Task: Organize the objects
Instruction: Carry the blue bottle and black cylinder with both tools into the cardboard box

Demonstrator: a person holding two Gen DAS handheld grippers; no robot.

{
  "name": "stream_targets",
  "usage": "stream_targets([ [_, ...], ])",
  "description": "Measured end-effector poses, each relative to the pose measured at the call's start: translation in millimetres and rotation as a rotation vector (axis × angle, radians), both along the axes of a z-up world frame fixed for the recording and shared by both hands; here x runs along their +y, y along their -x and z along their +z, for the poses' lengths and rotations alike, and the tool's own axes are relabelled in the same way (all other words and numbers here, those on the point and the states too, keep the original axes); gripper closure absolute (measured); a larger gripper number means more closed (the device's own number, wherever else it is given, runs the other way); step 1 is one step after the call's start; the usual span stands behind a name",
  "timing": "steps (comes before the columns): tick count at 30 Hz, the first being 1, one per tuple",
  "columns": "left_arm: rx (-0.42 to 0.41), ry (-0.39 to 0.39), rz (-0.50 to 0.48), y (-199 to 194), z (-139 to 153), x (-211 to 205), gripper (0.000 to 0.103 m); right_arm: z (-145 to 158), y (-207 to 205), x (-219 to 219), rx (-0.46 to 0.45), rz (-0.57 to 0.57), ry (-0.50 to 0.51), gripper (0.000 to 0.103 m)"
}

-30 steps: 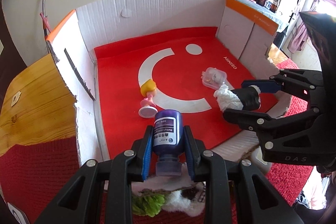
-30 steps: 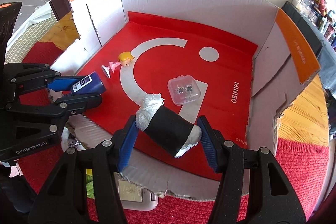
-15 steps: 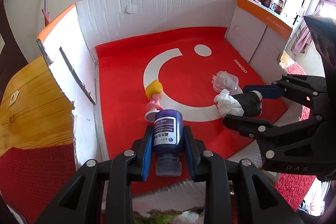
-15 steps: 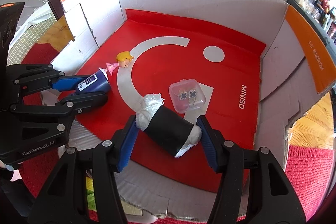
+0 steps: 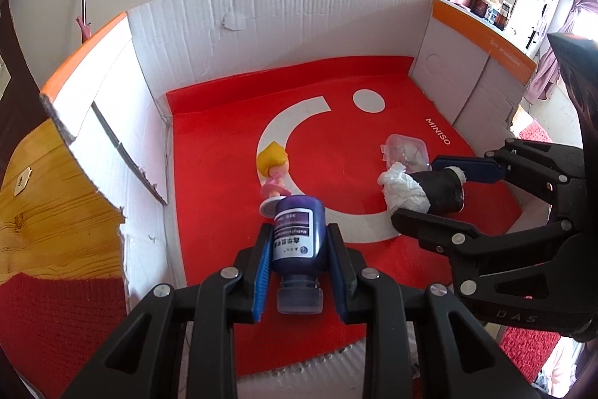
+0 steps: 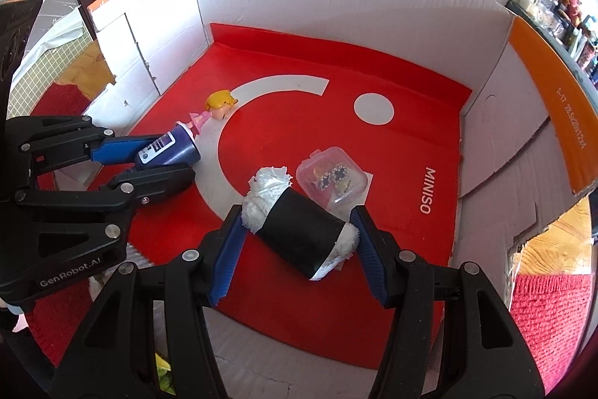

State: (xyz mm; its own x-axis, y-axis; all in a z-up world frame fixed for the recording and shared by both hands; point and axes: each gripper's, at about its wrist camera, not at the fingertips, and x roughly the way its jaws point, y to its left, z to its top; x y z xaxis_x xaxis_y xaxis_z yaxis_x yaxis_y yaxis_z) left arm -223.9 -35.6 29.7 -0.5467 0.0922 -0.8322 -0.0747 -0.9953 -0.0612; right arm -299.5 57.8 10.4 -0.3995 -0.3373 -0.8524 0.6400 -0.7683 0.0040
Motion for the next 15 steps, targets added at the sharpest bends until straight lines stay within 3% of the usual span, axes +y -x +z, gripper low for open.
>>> stream_targets([
  [15,0.007,0.002,0.006,2,-1,3,0.074,-4,13,-1,0.007,-0.045,0.012,0.047],
])
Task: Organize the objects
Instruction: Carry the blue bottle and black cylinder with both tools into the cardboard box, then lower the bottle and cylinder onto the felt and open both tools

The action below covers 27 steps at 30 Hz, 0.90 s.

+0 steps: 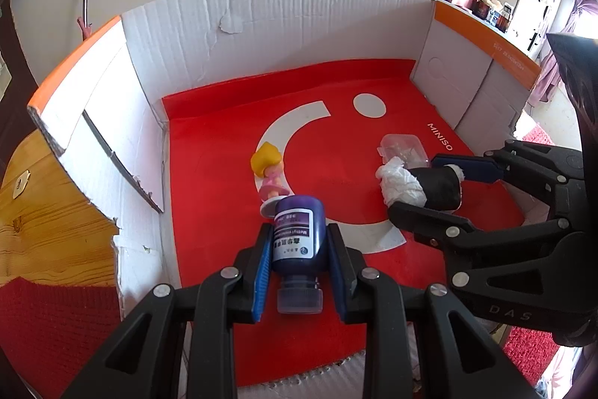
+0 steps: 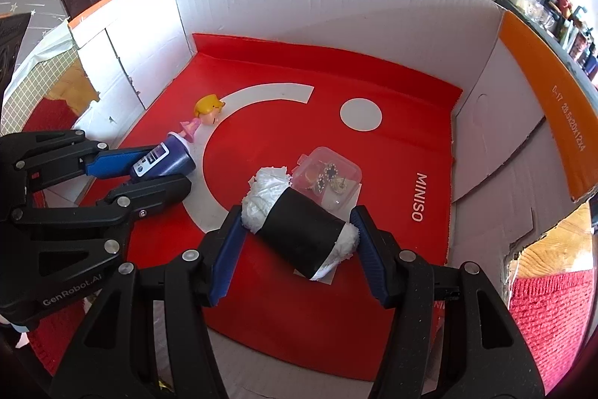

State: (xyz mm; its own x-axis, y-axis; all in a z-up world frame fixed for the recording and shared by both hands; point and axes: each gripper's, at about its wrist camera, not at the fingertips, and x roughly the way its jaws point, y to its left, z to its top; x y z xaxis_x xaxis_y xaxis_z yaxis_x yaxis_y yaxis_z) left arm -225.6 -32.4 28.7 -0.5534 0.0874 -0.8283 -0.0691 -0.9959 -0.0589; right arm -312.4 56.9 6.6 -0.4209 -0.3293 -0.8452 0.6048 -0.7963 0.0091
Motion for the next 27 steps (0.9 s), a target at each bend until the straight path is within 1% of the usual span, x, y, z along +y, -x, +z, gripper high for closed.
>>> stream_targets([
  [27,-0.001,-0.013,0.007,1.5,-1.1,-2.6,0.074,5.0,-0.2,7.6,-0.025,-0.004,0.037,0.045],
])
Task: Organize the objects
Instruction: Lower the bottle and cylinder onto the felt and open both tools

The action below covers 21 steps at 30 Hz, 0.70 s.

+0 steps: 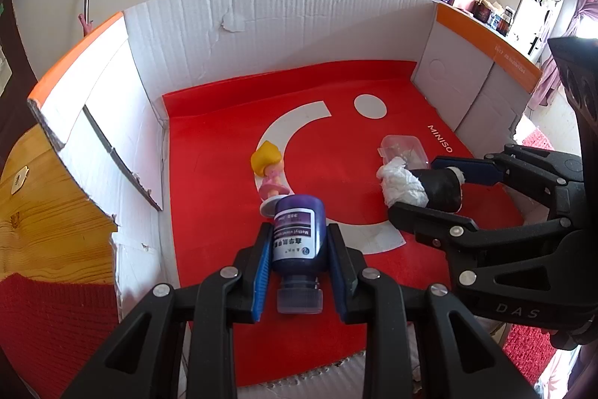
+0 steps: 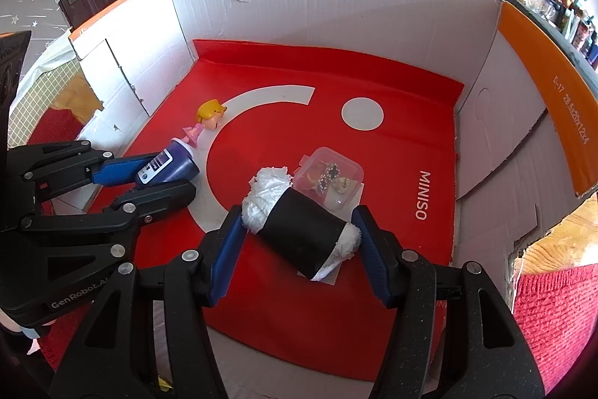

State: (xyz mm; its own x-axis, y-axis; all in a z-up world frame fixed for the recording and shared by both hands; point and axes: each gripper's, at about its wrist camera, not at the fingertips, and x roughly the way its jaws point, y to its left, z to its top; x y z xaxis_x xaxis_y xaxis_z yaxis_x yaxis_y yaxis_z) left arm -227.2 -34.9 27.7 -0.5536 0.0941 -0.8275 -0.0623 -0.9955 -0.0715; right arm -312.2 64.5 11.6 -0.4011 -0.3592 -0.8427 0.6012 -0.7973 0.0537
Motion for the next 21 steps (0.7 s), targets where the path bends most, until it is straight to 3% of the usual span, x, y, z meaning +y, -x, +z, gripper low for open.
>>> stream_targets([
  [12,0.003,-0.014,0.004,-0.5,1.2,0.8,0.064,1.3,-4.0,3.1,0.005,0.002,0.015,0.045],
  [17,0.008,-0.017,0.000,-3.7,2.9,2.0,0.064,3.3,-6.8,7.7,0.021,-0.005,0.021,0.037],
  [21,0.025,0.009,-0.001,-7.1,5.3,5.7,0.063,3.2,-7.8,10.2,0.023,-0.009,0.023,0.037],
])
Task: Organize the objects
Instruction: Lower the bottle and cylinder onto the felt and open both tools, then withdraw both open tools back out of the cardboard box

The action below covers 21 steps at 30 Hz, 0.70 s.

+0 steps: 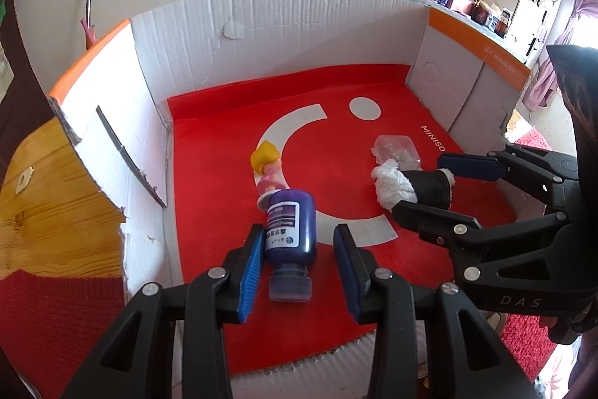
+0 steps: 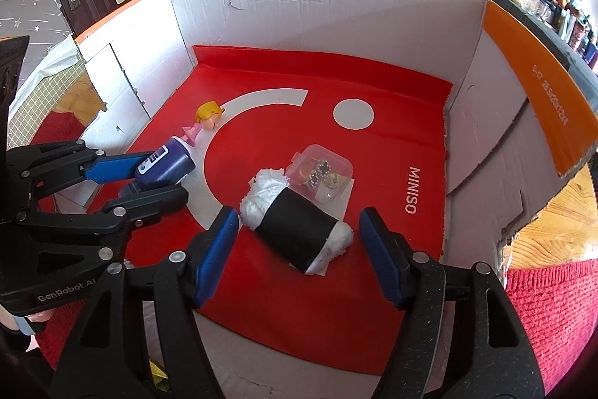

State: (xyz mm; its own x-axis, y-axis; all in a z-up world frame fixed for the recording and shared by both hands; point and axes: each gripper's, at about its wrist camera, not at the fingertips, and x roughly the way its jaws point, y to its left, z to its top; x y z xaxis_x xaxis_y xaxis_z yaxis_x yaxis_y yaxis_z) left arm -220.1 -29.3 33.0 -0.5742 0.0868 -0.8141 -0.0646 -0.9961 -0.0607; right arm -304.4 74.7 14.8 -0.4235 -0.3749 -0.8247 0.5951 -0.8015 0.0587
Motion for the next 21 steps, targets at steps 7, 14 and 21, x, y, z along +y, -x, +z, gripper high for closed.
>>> stream_targets([
  [7,0.044,0.022,-0.006,-9,10,3,0.054,6,-8,4,0.021,0.001,0.009,0.034],
  [14,0.067,0.024,0.001,-21,17,0,0.052,18,-19,9,0.046,-0.008,0.035,0.029],
  [21,0.095,0.016,0.013,-34,24,-5,0.043,31,-37,13,0.073,-0.004,0.067,0.022],
])
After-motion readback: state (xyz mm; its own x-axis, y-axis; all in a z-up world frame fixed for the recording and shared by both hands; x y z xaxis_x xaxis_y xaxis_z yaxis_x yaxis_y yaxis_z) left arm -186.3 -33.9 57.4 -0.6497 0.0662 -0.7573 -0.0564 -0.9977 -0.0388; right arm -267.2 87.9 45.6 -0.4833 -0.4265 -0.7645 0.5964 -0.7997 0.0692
